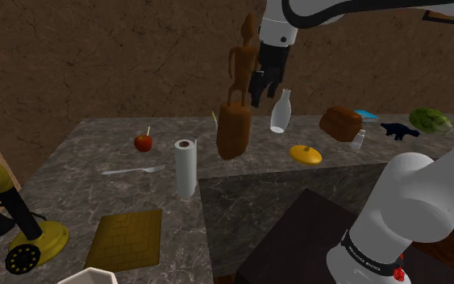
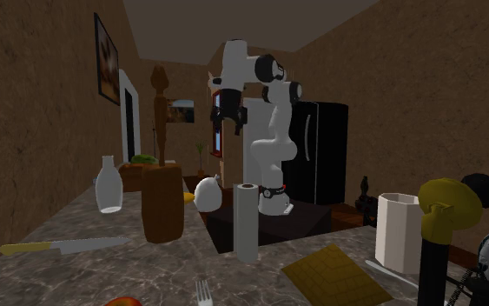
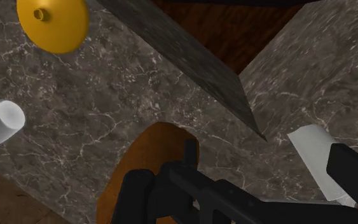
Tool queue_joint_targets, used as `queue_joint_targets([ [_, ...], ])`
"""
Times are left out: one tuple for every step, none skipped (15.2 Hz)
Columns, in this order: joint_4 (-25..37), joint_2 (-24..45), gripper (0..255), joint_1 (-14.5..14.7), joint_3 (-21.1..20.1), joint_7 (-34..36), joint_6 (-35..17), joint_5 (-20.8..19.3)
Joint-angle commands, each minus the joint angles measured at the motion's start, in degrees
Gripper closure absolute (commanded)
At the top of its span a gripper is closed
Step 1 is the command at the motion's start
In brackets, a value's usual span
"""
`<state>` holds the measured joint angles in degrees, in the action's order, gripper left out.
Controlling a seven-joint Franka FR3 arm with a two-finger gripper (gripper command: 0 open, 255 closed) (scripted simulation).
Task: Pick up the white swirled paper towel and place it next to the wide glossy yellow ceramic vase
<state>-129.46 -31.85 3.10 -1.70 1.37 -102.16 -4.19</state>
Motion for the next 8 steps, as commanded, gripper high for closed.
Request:
queue_joint_targets([
  [1.10,3.61,0,1.06,-0.60,-0.97,-2.47,0.41],
  [1.59,5.28,0,1.54,-0.90,-1.47,-3.62,0.58],
  [2.13,6.97,0,2.02,-1.21,-1.97,-4.73,0.74],
  [2.71,8.66,0,2.49,-1.53,-2.46,-5.81,0.88],
  [3.34,10.35,0,2.96,-1.87,-2.96,-6.84,1.01],
  [4.01,12.06,0,3.41,-2.21,-3.44,-7.83,1.12],
  [4.73,13.76,0,3.86,-2.56,-3.93,-8.79,1.22],
  [5.48,15.47,0,4.29,-2.93,-4.40,-9.70,1.30],
])
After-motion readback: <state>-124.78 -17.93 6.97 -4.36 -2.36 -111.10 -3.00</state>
